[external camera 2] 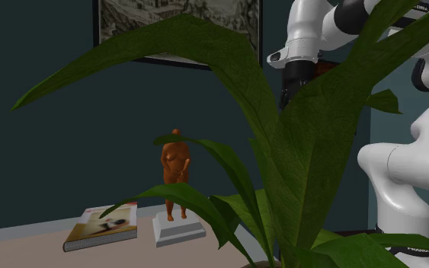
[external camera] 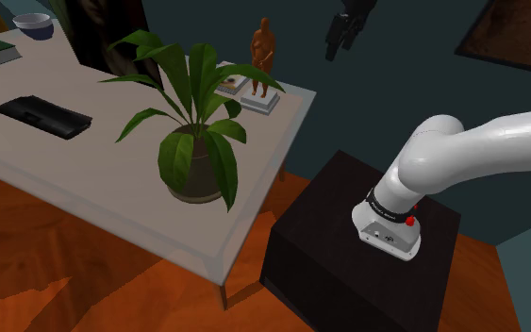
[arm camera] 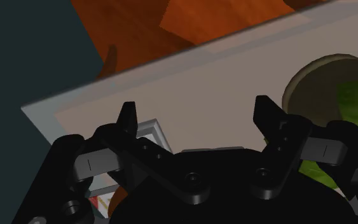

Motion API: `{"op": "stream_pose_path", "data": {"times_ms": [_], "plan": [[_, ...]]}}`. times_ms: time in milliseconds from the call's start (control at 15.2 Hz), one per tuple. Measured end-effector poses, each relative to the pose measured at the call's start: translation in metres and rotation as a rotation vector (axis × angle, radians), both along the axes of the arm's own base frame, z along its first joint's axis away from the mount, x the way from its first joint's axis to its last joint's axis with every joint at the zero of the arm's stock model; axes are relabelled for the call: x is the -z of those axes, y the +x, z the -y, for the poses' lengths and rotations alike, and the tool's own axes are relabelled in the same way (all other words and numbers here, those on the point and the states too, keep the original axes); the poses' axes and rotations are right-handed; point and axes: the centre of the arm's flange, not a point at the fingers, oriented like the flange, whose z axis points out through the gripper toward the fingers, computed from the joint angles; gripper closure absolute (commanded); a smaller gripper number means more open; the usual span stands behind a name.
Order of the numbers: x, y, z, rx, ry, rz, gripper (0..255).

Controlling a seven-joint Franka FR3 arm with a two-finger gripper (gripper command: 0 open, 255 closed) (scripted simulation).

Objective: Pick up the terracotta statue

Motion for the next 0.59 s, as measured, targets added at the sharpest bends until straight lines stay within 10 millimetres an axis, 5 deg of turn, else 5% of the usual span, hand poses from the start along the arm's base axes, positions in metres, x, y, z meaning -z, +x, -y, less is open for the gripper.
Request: {"op": "stream_pose_path", "data": {"times_ms": [264,594], "plan": [[-0.001,0.023,0.009,0.012,0.005,-0.006,0],[-0.003,0.089,0.025,0.039,0.018,-0.019,0]]}}
